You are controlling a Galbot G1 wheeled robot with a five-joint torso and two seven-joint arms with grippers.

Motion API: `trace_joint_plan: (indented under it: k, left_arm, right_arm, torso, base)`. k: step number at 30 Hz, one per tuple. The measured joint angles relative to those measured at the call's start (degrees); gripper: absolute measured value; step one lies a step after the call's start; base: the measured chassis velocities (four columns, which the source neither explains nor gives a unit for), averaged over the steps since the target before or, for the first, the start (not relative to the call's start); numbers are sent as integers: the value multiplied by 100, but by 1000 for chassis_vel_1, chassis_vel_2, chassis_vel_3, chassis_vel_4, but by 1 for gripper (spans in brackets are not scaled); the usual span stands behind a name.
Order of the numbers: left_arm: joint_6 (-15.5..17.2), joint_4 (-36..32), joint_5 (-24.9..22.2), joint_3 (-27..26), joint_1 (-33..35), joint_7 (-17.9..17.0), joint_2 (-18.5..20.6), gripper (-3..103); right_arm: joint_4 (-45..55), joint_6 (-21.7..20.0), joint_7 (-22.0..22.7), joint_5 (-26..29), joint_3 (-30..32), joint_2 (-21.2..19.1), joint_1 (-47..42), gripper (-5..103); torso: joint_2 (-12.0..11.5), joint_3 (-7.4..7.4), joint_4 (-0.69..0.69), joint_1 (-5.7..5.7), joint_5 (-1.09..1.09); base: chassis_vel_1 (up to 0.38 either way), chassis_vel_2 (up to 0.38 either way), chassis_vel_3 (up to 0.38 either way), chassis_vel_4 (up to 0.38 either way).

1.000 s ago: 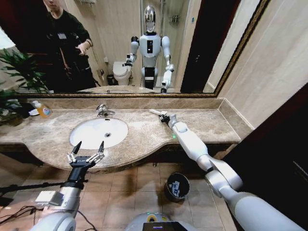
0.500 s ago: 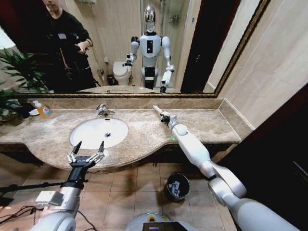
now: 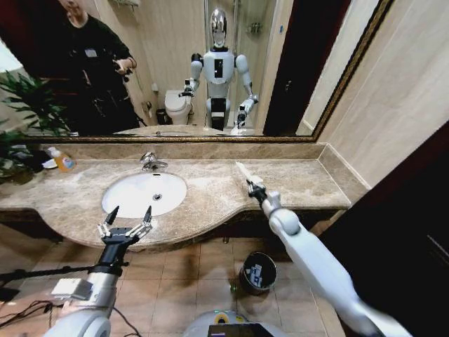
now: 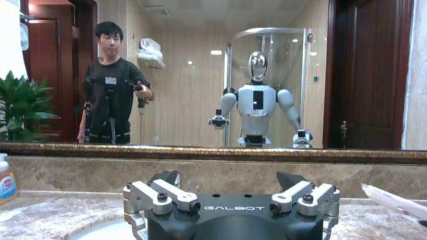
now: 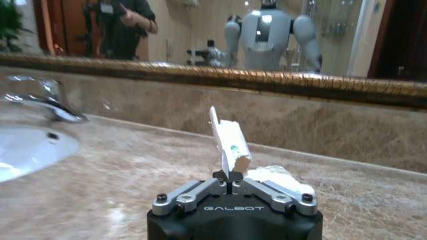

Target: Pick up the trash from the sink and place it in the trash bin.

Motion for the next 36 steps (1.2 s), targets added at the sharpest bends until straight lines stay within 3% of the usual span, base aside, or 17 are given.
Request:
trace_joint_plan:
  k: [6, 11, 15, 18, 23, 29, 36]
  left_arm:
    - [0, 0, 0, 0, 0, 4, -1, 100]
    - [0, 0, 0, 0, 0, 2, 0, 100]
    - [0, 0, 0, 0, 0, 1, 0, 100]
    - [0, 0, 0, 0, 0, 1, 0, 100]
    - [0, 0, 0, 0, 0, 1, 0, 100]
    - [0, 0, 0, 0, 0, 1, 0, 100]
    - [0, 0, 0, 0, 0, 0, 0, 100]
  right_arm:
    - [1001, -74, 143, 31, 568, -119, -1108, 0]
    - [1505, 71, -33, -55, 1400, 56, -2317, 0]
    - [1717, 362, -391, -222, 1960, 253, -3165, 0]
    - [1707, 805, -725, -404, 2319, 512, -3839, 0]
    - [1523, 1385, -972, -534, 2463, 759, -4516, 0]
    - [860, 1843, -1246, -761, 2385, 876, -4631, 0]
    - [-797, 2080, -1257, -1038, 2062, 1108, -3860, 0]
  torso:
    - [0, 0, 0, 0, 0]
    - [0, 0, -1, 0, 0]
    - [0, 0, -1, 0, -1]
    - [0, 0, 0, 0, -1]
    - [1, 1, -1, 0, -2]
    - [1, 1, -1, 0, -3]
    - [0, 1, 0, 1, -3]
  base:
    - [0, 0, 0, 0]
    - [0, 0, 0, 0]
    - [0, 0, 0, 0]
    - [0, 0, 0, 0]
    - [0, 0, 0, 0]
    - [0, 0, 0, 0]
    - [0, 0, 0, 0]
